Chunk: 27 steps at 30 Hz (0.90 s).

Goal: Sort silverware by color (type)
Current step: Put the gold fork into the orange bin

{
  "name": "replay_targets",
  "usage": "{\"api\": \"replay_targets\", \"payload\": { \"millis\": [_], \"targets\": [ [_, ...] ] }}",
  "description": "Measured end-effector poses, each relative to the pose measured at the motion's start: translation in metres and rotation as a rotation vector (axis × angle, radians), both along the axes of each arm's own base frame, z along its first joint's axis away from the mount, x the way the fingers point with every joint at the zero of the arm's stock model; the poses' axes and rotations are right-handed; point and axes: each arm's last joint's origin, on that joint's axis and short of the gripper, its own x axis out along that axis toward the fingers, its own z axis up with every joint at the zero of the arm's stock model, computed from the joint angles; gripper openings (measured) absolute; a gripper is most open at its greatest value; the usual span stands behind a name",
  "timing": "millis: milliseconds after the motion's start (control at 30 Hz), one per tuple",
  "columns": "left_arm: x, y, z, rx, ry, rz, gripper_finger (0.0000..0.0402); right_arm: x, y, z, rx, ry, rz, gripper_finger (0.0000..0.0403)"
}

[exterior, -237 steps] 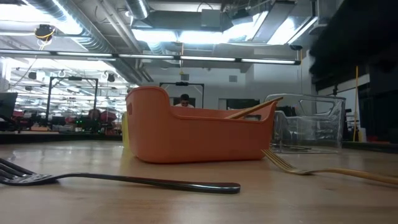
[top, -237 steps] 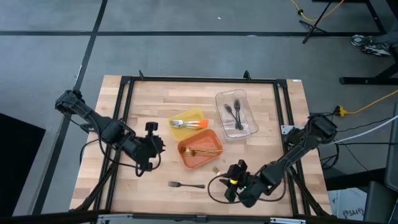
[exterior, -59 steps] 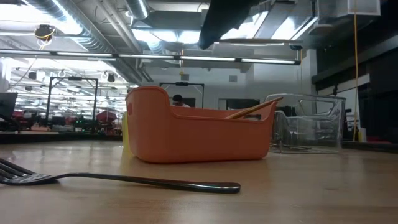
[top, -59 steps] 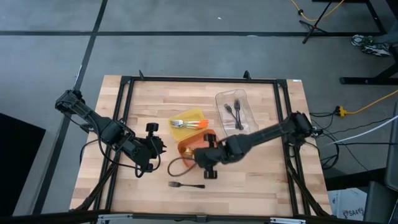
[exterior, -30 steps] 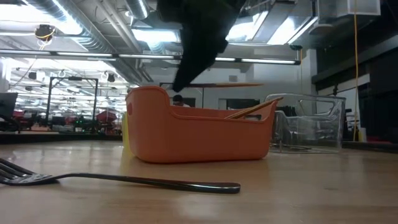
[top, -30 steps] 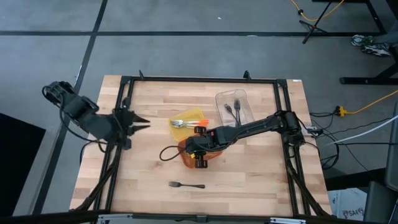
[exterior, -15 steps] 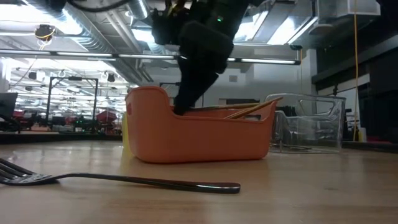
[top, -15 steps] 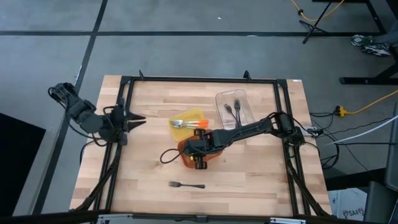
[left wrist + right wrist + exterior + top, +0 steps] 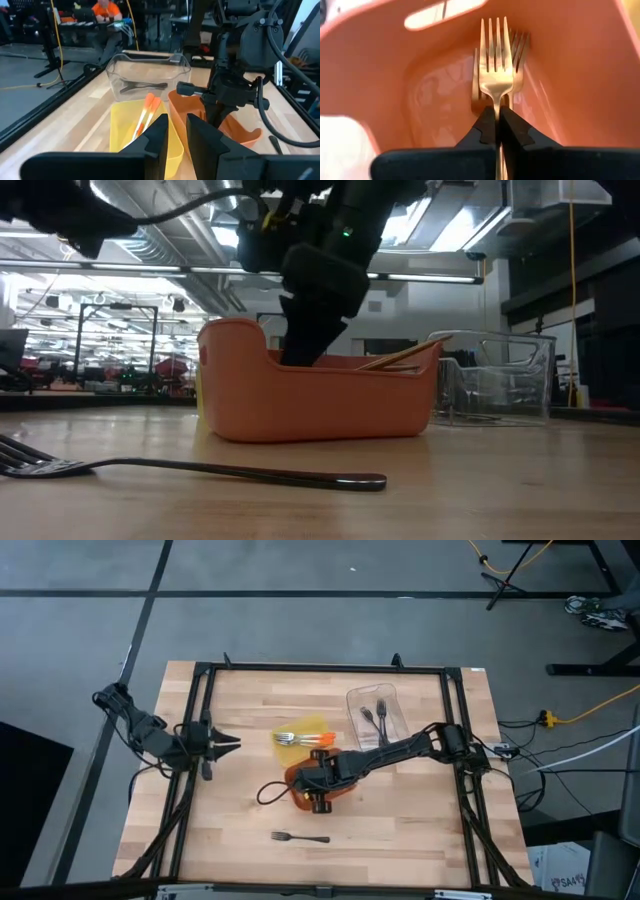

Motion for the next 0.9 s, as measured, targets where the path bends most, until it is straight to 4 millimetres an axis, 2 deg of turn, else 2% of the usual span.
{"api": "replay_targets", "payload": {
  "millis": [133, 367, 633, 733, 900],
  "targets": [
    [-0.003, 0.002, -0.013, 0.004, -0.053, -0.009, 0.0063, 0.001, 0.000, -0.004, -0.002, 0.008, 0.000, 0.0001],
    [-0.008, 0.007, -0.020, 0.028, -0.152, -0.017, 0.0063, 0.002, 0.000, -0.004, 0.000, 0.000, 0.000, 0.0001],
    [0.005, 0.006, -0.041, 0.093, -0.343, -0.046, 0.0063, 0.002, 0.000, -0.004, 0.000, 0.001, 0.000, 0.0001],
    [0.010, 0.010, -0.050, 0.103, -0.356, -0.021, 0.0063, 0.002, 0.000, -0.004, 0.000, 0.000, 0.000, 0.0001],
    [0.013, 0.019, -0.051, 0.129, -0.361, -0.008, 0.0063, 0.002, 0.000, -0.004, 0.000, 0.000, 0.000, 0.0001]
  ]
}}
